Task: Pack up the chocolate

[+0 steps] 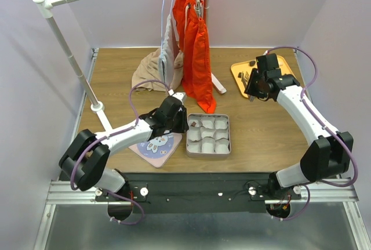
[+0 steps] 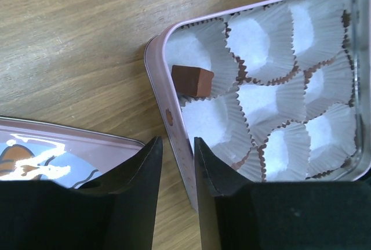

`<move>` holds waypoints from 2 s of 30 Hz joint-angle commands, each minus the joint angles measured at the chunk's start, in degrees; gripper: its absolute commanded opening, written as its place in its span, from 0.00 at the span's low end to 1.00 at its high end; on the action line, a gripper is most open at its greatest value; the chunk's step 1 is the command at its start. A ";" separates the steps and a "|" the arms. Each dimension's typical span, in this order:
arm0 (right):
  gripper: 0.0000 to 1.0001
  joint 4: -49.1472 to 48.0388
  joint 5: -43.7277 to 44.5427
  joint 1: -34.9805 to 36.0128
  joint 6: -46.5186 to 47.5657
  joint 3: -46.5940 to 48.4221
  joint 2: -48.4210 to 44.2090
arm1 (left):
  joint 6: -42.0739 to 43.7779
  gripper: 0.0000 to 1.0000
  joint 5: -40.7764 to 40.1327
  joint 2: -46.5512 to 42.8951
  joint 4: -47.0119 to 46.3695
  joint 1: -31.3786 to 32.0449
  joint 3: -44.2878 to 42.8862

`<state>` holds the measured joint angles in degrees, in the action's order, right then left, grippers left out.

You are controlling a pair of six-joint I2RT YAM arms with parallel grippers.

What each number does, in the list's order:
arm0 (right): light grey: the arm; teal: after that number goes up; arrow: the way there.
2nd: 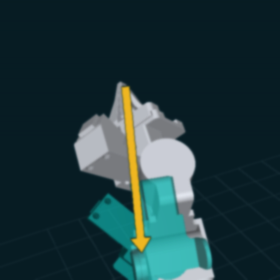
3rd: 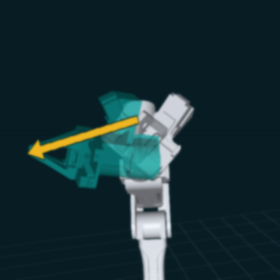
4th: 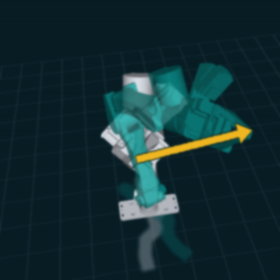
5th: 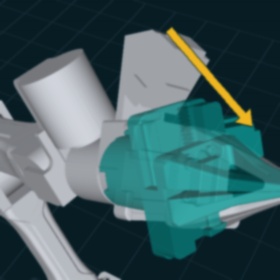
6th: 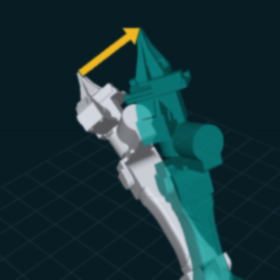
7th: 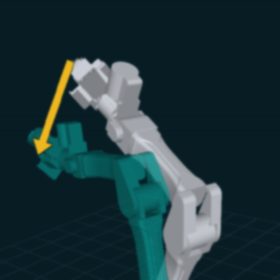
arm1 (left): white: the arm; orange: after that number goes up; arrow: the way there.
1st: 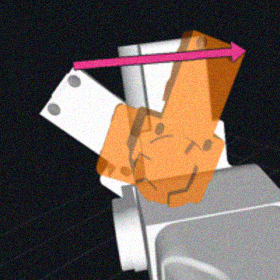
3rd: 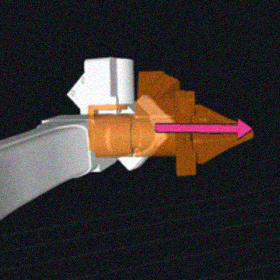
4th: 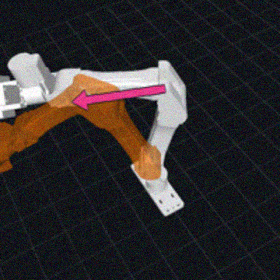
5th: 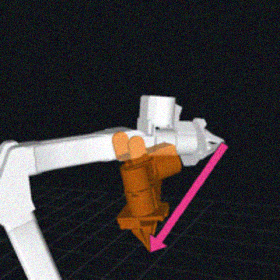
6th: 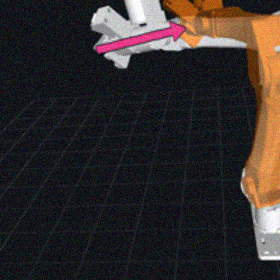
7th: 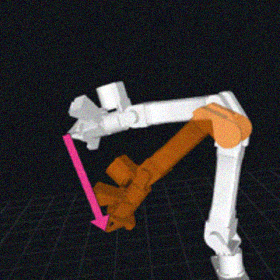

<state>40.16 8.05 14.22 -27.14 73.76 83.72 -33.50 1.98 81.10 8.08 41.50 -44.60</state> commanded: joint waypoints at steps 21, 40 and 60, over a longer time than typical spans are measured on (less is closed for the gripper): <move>0.44 -2.81 1.70 -0.33 2.26 5.34 5.48 | -11.76 0.00 -2.59 4.59 -1.31 0.43 -2.16; 0.46 -4.13 5.13 -0.33 4.46 7.98 13.57 | -13.35 0.22 -6.55 8.64 2.21 0.52 -9.54; 0.37 -5.01 3.73 -0.24 5.51 10.44 18.14 | -10.10 0.52 -13.40 0.20 8.62 0.87 -14.02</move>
<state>36.07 11.27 14.17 -21.89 82.85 102.00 -45.43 -6.70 84.49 13.61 42.09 -55.16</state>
